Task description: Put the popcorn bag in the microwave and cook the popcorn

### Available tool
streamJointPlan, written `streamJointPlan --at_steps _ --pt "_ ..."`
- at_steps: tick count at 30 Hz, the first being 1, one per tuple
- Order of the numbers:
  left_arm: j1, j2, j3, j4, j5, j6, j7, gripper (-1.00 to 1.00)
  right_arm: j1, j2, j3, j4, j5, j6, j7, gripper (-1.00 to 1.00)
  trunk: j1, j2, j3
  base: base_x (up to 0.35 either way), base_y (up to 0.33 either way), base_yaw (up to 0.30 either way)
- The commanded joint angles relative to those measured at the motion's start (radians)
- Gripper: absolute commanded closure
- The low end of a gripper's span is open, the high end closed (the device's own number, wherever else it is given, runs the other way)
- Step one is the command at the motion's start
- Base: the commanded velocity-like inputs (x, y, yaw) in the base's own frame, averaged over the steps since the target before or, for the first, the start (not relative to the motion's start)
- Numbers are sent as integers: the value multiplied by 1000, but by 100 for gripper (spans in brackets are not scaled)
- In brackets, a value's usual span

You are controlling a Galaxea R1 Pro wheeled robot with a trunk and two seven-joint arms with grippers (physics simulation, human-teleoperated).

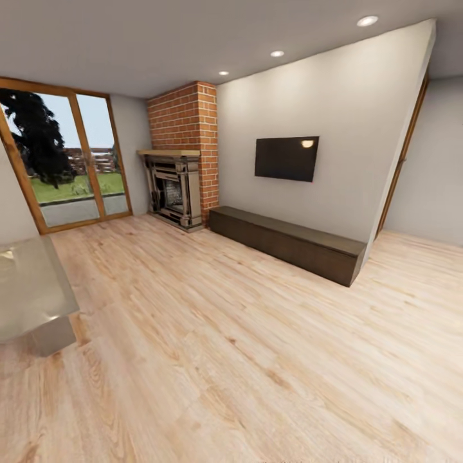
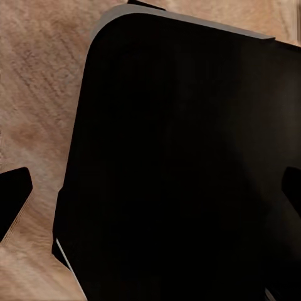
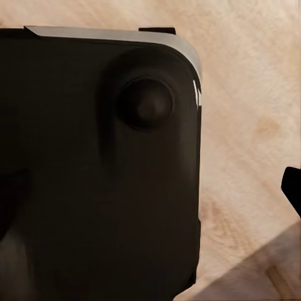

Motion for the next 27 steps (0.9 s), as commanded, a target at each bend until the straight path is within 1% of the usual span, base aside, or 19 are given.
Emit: streamJointPlan --at_steps 1,15,18,19,23,27 --pt "0 0 5 0 2 -3 0 -100 -1 0 -1 1 -1 -4 0 -100 0 -1 -1 0 0 -294" --pt "0 -3 -4 0 -3 -3 1 -100 -1 2 0 0 2 -4 0 -100 0 -1 -1 0 0 -294" --pt "0 -4 -4 0 -4 -2 1 -100 -2 2 1 0 2 -4 0 -100 0 -1 -1 0 0 -294" --pt "0 -2 2 0 4 -1 2 -100 -2 2 1 0 2 -4 0 -100 0 -1 -1 0 0 -294" --pt "0 -3 5 1 7 -1 2 -100 -1 2 1 0 2 -4 0 -100 0 -1 -1 0 0 -294" --pt "0 -5 3 1 0 -1 -1 -100 -1 0 1 0 0 -9 0 -100 0 -1 -1 0 0 -294"
